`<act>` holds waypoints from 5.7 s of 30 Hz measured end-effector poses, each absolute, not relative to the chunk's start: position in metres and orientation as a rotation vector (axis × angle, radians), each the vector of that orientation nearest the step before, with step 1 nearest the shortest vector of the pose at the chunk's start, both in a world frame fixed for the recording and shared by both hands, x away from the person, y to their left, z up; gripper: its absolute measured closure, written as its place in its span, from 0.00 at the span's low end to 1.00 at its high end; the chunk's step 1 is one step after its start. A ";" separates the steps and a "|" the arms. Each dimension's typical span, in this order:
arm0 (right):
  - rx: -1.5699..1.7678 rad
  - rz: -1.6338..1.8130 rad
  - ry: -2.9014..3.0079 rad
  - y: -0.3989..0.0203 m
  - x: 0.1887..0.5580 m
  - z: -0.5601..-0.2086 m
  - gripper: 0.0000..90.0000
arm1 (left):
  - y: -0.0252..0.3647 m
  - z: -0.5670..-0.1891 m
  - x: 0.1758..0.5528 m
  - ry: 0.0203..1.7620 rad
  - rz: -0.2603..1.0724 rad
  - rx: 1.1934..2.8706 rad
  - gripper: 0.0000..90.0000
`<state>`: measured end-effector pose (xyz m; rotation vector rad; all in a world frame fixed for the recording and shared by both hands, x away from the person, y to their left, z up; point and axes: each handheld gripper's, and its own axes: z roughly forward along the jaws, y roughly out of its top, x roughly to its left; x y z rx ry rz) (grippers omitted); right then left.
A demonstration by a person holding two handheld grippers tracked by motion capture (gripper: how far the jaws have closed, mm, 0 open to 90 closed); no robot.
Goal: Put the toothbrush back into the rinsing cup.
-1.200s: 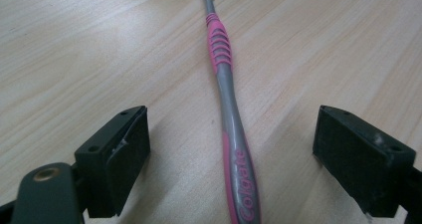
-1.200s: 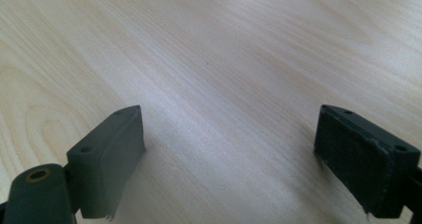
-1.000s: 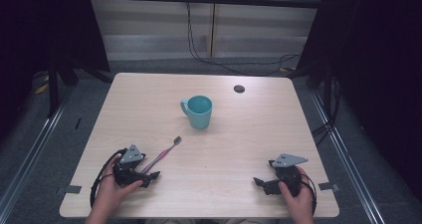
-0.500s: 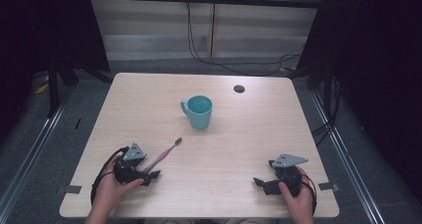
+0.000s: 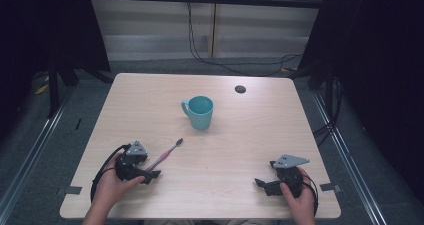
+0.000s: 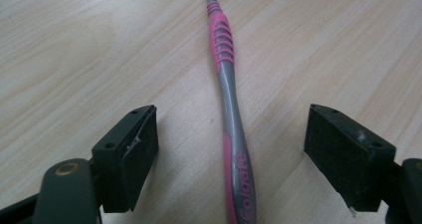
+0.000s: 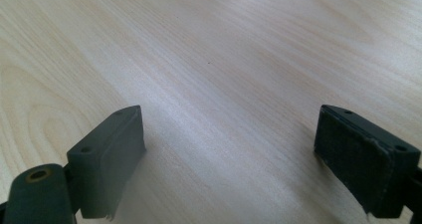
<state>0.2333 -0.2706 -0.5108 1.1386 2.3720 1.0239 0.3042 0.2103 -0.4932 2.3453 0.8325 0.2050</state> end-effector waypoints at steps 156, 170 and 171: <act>1.141 1.025 2.374 -0.271 0.233 -0.511 0.13 | 0.125 -0.386 0.386 0.933 0.135 2.175 0.88; 1.140 1.025 2.374 -0.271 0.233 -0.511 0.13 | 0.117 -0.377 0.392 0.918 0.156 2.099 0.88; 1.141 1.025 2.374 -0.271 0.233 -0.511 0.13 | 0.117 -0.377 0.392 0.918 0.156 2.099 0.88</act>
